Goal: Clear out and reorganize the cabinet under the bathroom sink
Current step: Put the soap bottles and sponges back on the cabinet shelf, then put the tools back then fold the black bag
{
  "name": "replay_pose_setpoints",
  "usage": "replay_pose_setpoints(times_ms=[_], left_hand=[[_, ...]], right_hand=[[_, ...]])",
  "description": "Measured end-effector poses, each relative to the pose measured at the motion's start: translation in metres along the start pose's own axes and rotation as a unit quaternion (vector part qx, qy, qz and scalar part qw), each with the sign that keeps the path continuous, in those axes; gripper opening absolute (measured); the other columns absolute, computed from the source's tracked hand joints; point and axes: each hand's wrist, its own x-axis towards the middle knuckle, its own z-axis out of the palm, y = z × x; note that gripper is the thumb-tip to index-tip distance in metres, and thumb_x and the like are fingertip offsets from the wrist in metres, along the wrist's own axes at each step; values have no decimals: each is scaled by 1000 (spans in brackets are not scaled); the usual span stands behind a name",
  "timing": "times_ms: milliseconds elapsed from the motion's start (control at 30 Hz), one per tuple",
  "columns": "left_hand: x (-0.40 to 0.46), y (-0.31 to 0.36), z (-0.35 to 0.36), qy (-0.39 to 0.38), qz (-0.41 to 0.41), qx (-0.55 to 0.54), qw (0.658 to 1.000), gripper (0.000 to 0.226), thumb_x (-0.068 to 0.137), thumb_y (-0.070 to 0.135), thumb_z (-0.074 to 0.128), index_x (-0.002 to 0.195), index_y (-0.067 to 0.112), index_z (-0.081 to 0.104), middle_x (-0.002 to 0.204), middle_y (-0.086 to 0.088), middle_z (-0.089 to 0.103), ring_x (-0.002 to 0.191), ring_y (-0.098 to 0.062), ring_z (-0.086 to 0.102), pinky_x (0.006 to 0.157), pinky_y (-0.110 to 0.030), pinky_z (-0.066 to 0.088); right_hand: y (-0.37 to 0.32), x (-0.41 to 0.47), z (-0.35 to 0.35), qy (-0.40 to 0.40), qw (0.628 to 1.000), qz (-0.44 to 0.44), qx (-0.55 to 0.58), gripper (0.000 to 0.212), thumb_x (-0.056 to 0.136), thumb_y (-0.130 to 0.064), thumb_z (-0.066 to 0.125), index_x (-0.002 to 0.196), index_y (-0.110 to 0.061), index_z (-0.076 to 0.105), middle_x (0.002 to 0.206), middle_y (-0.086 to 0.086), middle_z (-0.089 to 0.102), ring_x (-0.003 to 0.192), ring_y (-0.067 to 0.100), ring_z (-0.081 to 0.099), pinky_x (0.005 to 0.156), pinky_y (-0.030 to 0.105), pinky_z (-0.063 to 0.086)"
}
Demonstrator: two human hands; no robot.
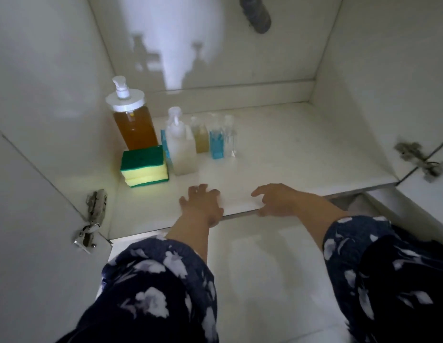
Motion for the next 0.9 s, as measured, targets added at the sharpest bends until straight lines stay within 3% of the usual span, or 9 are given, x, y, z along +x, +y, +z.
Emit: replay_pose_setpoints(times_ms=[67, 133, 300, 433, 600, 800, 900], left_hand=[[-3, 34, -1, 8, 93, -38, 995, 43, 97, 33, 45, 139, 30, 40, 148, -1, 34, 137, -24, 28, 109, -40, 30], [-4, 78, 6, -31, 174, -82, 981, 36, 98, 26, 44, 134, 24, 48, 140, -4, 48, 128, -23, 43, 106, -33, 36], [-29, 195, 45, -128, 252, -146, 948, 33, 97, 19, 45, 128, 17, 55, 136, -9, 51, 120, -23, 51, 82, -16, 35], [-64, 273, 95, -183, 304, -139, 925, 33, 95, 18, 50, 127, 14, 57, 133, -11, 54, 120, -26, 52, 95, -22, 40], [-109, 348, 158, -268, 340, -99, 896, 29, 96, 21, 50, 124, 16, 58, 130, -9, 57, 117, -24, 54, 98, -26, 42], [-166, 421, 242, -309, 390, -47, 866, 29, 97, 21, 46, 123, 21, 59, 122, -4, 60, 106, -19, 58, 85, -24, 44], [-191, 445, 286, -314, 409, -36, 856, 29, 97, 19, 44, 121, 19, 59, 121, -5, 61, 109, -20, 58, 90, -25, 46]], right_hand=[[37, -24, 1, 4, 999, 36, 15, 55, 91, -29, 62, 141, -21, 40, 146, 5, 41, 131, 22, 43, 101, 24, 35], [77, -54, 3, 7, 995, 86, 41, 58, 92, -30, 61, 143, -21, 36, 147, 5, 39, 131, 23, 43, 104, 28, 36], [183, -145, 19, 26, 974, 200, 105, 61, 92, -31, 60, 146, -20, 34, 149, 5, 36, 134, 24, 39, 108, 30, 34], [258, -226, 45, 40, 948, 283, 136, 60, 90, -34, 60, 144, -22, 36, 145, 4, 42, 132, 24, 42, 107, 30, 34], [334, -310, 89, 52, 921, 353, 155, 50, 90, -32, 59, 138, -23, 46, 137, -1, 52, 127, 21, 47, 105, 30, 36], [402, -374, 167, 62, 875, 425, 224, 51, 92, -30, 58, 140, -25, 42, 141, 4, 48, 131, 24, 44, 108, 32, 33], [425, -387, 215, 53, 857, 447, 252, 51, 93, -31, 57, 141, -26, 41, 143, 3, 46, 133, 23, 41, 107, 30, 32]])
